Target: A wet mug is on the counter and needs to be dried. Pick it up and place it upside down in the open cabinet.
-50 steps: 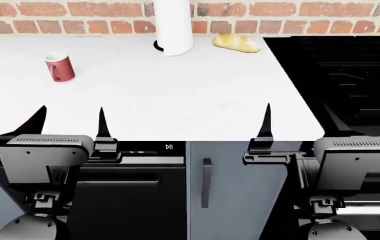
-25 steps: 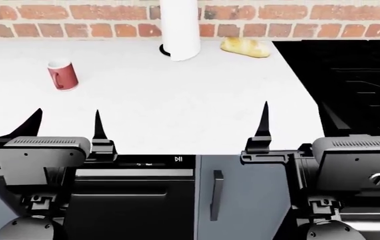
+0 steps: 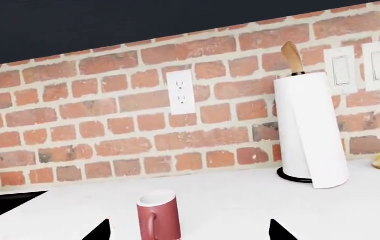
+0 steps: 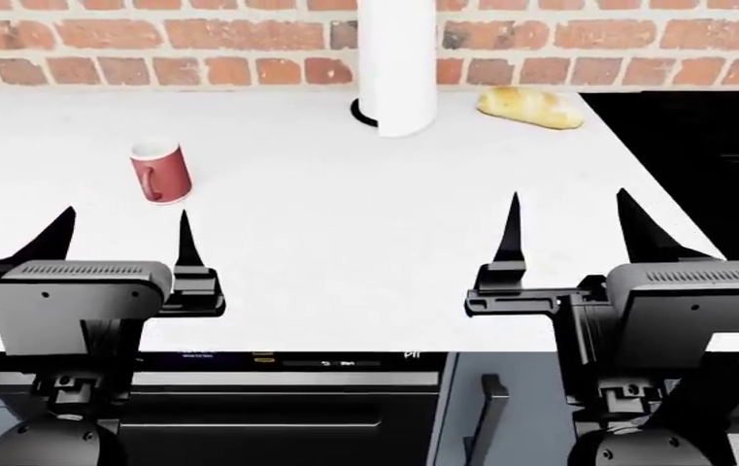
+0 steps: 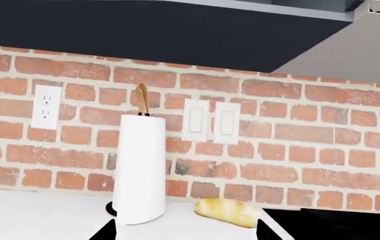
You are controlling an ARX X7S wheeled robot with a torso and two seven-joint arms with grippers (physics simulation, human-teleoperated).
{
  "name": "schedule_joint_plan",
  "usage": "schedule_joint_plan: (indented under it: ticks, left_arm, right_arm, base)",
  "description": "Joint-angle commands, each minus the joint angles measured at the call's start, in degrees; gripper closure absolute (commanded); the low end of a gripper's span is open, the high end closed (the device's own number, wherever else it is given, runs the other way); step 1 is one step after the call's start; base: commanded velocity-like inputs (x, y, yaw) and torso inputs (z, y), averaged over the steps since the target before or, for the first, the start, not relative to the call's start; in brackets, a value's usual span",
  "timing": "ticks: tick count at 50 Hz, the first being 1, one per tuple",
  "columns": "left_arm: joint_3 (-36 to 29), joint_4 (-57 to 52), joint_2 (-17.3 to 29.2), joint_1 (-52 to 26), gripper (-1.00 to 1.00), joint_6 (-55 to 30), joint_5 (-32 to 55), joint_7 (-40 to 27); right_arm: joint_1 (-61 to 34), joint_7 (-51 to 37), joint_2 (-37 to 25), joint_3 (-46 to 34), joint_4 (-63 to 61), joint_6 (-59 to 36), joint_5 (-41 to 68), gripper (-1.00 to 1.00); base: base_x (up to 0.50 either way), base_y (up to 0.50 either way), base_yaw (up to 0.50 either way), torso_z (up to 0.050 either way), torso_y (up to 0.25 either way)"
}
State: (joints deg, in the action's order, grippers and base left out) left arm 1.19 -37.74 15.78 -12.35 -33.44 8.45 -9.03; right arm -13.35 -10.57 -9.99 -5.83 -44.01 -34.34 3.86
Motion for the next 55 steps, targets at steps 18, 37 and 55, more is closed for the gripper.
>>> schedule_joint_plan:
  ticks: [18, 37, 55]
  left_arm:
    - [-1.7, -0.4, 2.3, -3.1, -1.0, -4.1, 0.3, 0.4]
    - [-1.7, -0.1, 2.1, -1.9, -1.0, -3.5, 1.2, 0.2]
    - [-1.4, 0.4, 1.5, -1.5, -1.0, -3.3, 3.0, 0.3]
  right_arm:
    - [-7.7, 1.8, -3.0, 2.5, -0.6, -9.4, 4.1, -1.0]
    - [-6.5, 1.0, -3.6, 1.2, -1.2, -9.4, 4.0, -1.0]
    - [-7.1, 0.3, -4.1, 0.1, -1.4, -9.5, 3.9, -1.0]
  base:
    - [0.23, 0.21, 0.0, 0.0, 0.0]
    - [0.17, 0.08, 0.0, 0.0, 0.0]
    - [0.17, 0.0, 0.0, 0.0, 0.001]
